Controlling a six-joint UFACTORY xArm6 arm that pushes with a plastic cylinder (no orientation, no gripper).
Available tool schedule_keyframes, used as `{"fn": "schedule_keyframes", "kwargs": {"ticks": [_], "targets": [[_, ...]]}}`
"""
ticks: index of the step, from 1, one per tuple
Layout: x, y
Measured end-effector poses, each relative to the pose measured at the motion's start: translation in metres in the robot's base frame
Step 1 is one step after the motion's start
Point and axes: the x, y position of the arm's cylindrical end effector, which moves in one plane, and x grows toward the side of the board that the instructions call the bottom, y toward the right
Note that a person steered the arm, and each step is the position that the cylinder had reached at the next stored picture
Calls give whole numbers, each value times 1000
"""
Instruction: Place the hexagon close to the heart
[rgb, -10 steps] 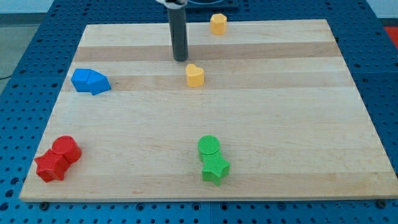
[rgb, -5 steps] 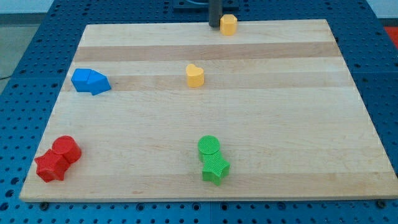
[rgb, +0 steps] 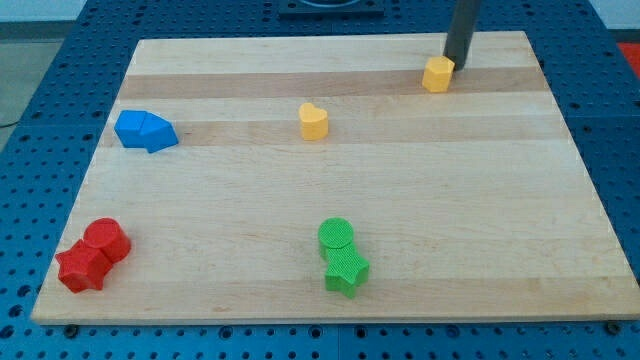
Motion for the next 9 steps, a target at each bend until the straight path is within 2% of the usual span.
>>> {"fn": "schedule_keyframes", "kwargs": {"ticks": [1,2,3,4,9], "targets": [[28,7],[29,-1],[-3,-4],[-11,-12],[69,-79]]}}
